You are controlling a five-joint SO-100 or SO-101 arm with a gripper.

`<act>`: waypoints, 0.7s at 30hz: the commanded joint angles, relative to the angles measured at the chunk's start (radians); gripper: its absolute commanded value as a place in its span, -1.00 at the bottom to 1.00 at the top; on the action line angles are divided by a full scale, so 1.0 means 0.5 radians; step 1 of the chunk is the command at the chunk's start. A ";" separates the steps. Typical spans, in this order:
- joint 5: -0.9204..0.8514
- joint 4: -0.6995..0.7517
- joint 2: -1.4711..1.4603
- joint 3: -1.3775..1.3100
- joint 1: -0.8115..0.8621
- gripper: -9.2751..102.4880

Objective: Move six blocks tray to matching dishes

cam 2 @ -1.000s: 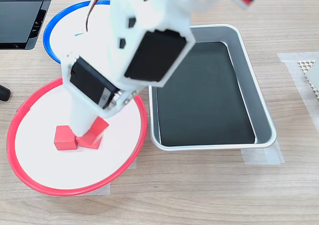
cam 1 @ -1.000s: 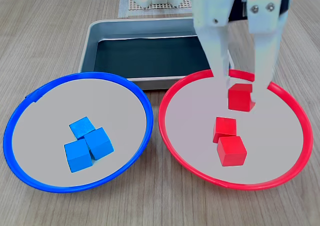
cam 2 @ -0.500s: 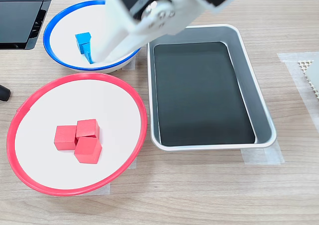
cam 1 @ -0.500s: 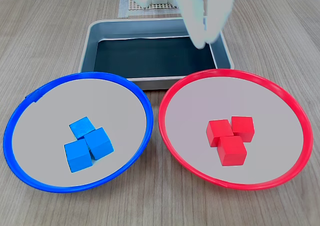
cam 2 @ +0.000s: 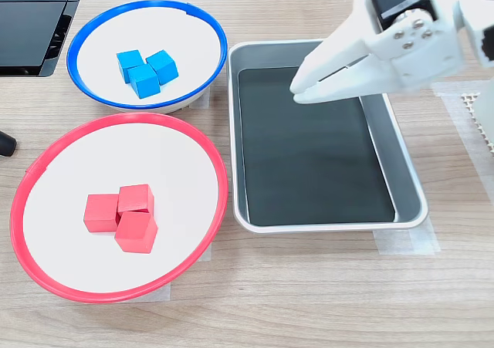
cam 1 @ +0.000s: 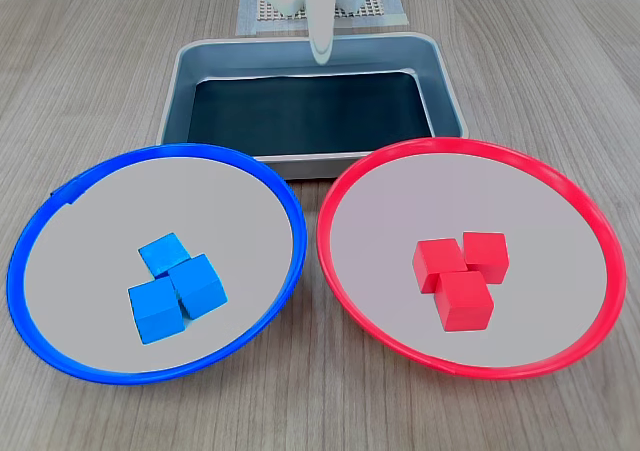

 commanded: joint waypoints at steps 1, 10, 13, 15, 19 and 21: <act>0.046 0.193 0.313 0.104 0.049 -0.84; 0.077 0.620 0.699 0.123 0.110 -0.84; 0.092 0.620 0.699 0.123 0.123 -0.84; 0.092 0.620 0.699 0.123 0.123 -0.84; 0.092 0.620 0.699 0.123 0.123 -0.84; 0.092 0.620 0.699 0.123 0.123 -0.84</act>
